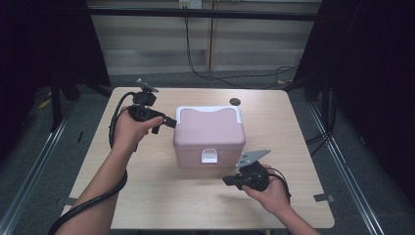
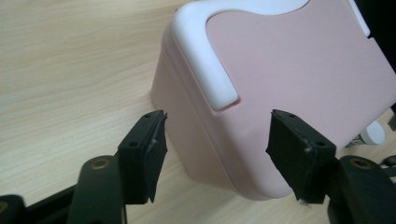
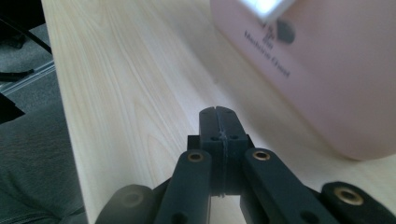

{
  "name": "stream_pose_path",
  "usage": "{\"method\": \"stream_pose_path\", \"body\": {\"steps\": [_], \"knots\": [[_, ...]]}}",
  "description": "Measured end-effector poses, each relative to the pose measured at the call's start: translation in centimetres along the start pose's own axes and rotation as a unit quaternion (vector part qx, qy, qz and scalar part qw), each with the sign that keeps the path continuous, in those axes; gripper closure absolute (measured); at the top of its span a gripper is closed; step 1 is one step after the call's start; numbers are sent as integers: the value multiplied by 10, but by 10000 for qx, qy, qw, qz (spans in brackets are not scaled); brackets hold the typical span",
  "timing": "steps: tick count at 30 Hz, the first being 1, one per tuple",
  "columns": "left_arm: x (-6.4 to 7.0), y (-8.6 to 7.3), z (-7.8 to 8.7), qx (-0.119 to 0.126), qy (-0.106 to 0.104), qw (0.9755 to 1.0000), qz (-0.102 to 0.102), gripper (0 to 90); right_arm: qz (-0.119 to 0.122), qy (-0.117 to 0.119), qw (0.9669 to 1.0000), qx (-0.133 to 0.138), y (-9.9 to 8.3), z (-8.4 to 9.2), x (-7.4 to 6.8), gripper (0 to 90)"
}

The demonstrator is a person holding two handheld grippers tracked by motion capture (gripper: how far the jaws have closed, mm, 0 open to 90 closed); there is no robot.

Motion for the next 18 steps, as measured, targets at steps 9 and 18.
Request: {"method": "stream_pose_path", "body": {"steps": [9,18], "knots": [[-8,-1,-3,-130,120,9998,130,334,88,-174,9993,317,32,45,10,900],[-8,4,-5,-215,212,9995,127,327,76,-574,9965,609,60,70,26,900]]}}
Point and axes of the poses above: each handheld gripper's, and its own axes: z roughly backward along the jaws, y roughly out of its top, x roughly to its right, the point moved 1 cm from there along -z, roughly forward along the jaws, and after that the axes turned 3 degrees about y, right-handed, at the moved point
